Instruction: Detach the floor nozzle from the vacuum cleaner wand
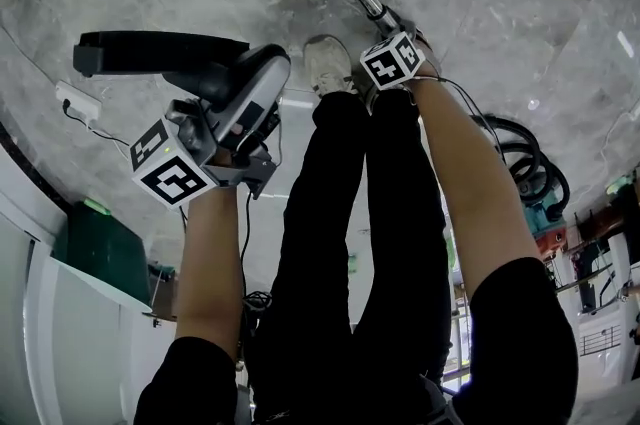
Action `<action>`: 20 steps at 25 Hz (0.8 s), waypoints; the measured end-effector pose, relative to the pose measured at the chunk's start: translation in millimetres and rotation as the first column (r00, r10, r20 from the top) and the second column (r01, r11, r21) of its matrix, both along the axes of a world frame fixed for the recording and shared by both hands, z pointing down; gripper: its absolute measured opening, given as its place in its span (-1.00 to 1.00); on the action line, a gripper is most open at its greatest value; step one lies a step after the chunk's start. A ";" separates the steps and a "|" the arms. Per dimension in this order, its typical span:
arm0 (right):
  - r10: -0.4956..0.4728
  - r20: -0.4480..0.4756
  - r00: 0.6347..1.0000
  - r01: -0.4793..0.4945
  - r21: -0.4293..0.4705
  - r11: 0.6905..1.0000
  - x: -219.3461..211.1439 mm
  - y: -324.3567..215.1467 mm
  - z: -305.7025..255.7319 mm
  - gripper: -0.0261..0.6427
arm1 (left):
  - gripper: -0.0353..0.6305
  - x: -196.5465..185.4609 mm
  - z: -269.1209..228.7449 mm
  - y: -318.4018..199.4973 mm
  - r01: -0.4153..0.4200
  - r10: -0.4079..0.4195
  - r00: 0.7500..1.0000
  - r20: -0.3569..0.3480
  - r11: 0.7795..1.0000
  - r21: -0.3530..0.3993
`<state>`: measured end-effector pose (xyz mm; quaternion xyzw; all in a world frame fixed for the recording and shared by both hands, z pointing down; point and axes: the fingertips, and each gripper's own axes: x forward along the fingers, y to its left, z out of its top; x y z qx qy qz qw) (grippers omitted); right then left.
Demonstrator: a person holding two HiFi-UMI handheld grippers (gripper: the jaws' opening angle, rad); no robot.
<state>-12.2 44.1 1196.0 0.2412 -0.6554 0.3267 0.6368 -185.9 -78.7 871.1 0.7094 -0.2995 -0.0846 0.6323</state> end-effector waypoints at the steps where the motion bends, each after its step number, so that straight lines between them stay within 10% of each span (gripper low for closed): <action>1: 0.005 -0.011 1.000 -0.005 -0.046 0.999 1.3 4.7 1.4 -0.43 | -0.70 -0.2 -1.3 -2.0 0.009 -0.009 1.000 -0.008 1.000 0.000; 2: 0.011 -0.023 1.000 -0.013 -0.082 0.997 2.6 8.6 1.0 -0.13 | -0.70 0.2 -2.2 -2.8 0.015 -0.015 1.000 -0.014 1.000 -0.002; 8: 0.130 -0.145 0.981 -0.139 -0.053 0.989 40.0 14.7 -20.8 -0.02 | -0.70 15.2 -15.2 1.2 -0.022 0.022 1.000 -0.019 1.000 -0.022; 13: 0.446 -0.147 0.883 -0.464 -0.118 0.878 64.2 14.3 -84.3 -0.04 | -0.70 25.8 -43.7 -6.4 -0.001 0.001 1.000 -0.008 1.000 -0.013; 16: 0.427 -0.018 0.904 -0.426 -0.113 0.898 51.0 -4.4 -143.3 -0.79 | -0.70 33.2 -55.3 -4.8 -0.058 0.063 0.992 0.111 0.997 -0.049; 20: 0.418 0.209 0.884 -0.430 0.013 0.903 29.8 -50.5 -237.8 -0.87 | -0.70 37.3 -91.1 -5.1 -0.105 0.116 0.965 0.236 0.993 -0.056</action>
